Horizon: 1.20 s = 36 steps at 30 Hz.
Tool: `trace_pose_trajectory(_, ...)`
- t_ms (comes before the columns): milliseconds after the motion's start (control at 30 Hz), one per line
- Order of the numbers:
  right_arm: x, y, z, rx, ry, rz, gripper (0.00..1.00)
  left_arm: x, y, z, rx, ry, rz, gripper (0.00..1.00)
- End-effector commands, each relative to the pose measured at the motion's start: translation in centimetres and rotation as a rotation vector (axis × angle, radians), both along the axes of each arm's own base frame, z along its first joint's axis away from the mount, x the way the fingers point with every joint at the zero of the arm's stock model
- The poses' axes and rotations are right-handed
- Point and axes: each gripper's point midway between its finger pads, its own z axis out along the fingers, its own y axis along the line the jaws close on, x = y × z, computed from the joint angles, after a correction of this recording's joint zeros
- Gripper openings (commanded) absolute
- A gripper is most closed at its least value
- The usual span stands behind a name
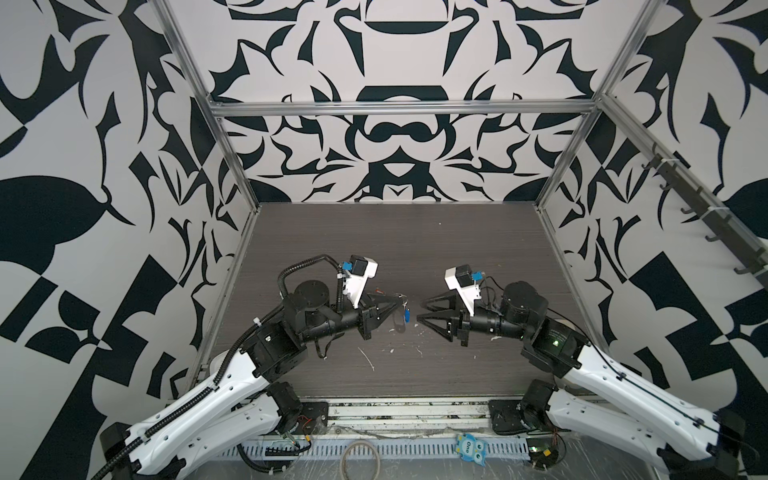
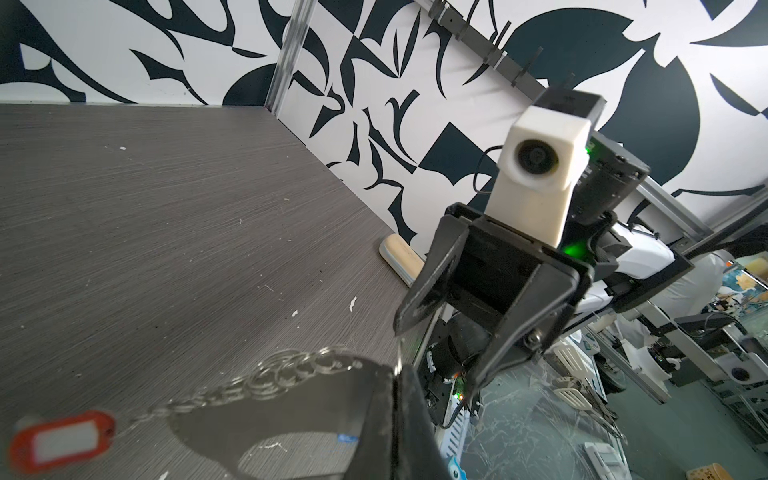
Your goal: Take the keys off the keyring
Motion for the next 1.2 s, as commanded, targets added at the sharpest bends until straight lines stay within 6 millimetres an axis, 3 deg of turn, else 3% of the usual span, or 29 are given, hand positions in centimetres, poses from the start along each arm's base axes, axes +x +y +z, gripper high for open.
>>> trace_pose_trajectory(0,1.0,0.5,1.6,0.027,-0.106,-0.078,0.48,-0.2,0.4,2.8,-0.063,-0.039,0.012,0.0)
trace_pose_trajectory(500,1.7,2.3,1.2,-0.012,-0.146,-0.126,0.39,-0.4,0.5,2.8,-0.076,-0.039,0.009,0.0)
trace_pose_trajectory(933,1.2,3.1,2.3,-0.002,-0.175,-0.12,0.32,-0.5,0.4,2.5,-0.079,-0.025,0.005,0.0)
trace_pose_trajectory(1167,1.4,2.9,2.1,-0.022,-0.179,-0.138,0.21,-0.5,0.4,2.5,-0.079,-0.023,0.003,0.0)
